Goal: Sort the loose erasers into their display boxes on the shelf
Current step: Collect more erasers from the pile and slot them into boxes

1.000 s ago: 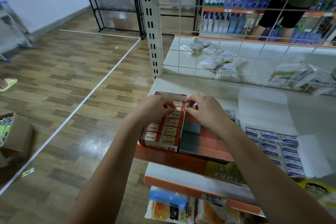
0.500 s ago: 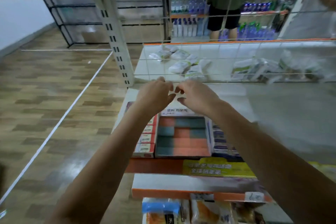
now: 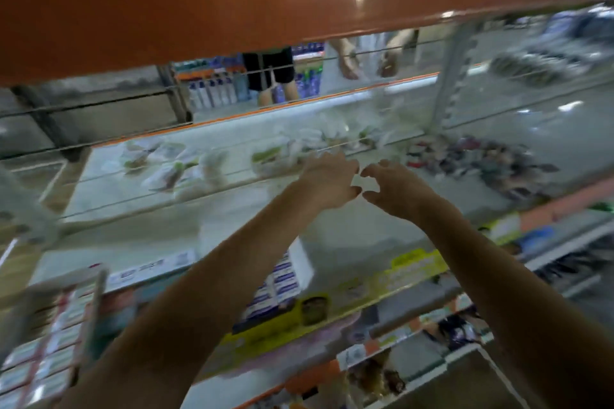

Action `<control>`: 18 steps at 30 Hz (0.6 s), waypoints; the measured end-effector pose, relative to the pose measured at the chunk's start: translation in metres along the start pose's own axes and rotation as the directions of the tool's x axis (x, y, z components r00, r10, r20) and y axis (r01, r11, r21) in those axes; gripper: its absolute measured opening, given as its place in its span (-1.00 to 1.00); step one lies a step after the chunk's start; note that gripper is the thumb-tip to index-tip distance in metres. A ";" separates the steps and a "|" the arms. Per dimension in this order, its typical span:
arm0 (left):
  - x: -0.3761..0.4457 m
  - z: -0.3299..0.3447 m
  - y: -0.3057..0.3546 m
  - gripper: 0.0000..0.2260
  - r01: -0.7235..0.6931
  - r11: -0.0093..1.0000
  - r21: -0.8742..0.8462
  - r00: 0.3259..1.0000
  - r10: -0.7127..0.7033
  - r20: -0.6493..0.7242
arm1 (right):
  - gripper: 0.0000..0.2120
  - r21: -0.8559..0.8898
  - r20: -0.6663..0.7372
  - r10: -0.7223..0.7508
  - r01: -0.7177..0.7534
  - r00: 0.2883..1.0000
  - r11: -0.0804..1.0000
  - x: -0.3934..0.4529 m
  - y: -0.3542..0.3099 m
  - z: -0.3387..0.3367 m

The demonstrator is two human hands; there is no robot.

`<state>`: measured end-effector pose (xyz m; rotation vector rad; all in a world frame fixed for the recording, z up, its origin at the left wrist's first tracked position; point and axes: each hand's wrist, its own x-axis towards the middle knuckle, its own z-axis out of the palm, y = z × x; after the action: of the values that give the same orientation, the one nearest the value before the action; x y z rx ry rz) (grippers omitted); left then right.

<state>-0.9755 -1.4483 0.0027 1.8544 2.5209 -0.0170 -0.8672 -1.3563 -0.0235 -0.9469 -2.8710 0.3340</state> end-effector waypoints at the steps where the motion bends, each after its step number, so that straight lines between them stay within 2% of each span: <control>1: 0.014 0.001 0.019 -0.58 -0.027 0.999 -0.036 0.999 0.028 0.015 | -0.58 -0.013 0.004 0.029 -0.029 1.000 0.999 -0.001 0.024 -0.003; 4: 0.055 0.006 0.070 -0.58 -0.101 0.986 -0.132 0.994 0.106 0.029 | -0.59 -0.023 0.008 0.098 -0.098 0.995 0.995 -0.004 0.090 -0.011; 9: 0.120 0.020 0.140 -0.61 -0.156 0.981 -0.112 0.987 0.158 0.010 | -0.62 -0.037 -0.011 0.176 -0.176 0.984 0.984 -0.005 0.186 -0.025; 13: 0.163 0.030 0.173 -0.66 -0.121 0.985 -0.122 0.992 0.124 0.014 | -0.77 -0.045 -0.045 0.158 -0.160 0.986 0.986 0.010 0.248 -0.020; 15: 0.182 0.035 0.182 -0.60 -0.085 0.988 -0.128 0.996 0.086 0.007 | -0.85 -0.027 -0.085 0.120 -0.122 0.989 0.992 0.019 0.264 -0.023; 18: 0.205 0.040 0.189 -0.47 -0.028 0.990 -0.137 1.000 0.029 0.011 | -0.75 -0.051 -0.104 0.131 -0.137 0.986 0.989 0.032 0.268 -0.026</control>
<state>-0.8563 -1.1971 -0.0410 1.8317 2.4194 0.1402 -0.7346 -1.1229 -0.0610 -1.1362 -2.7466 0.2073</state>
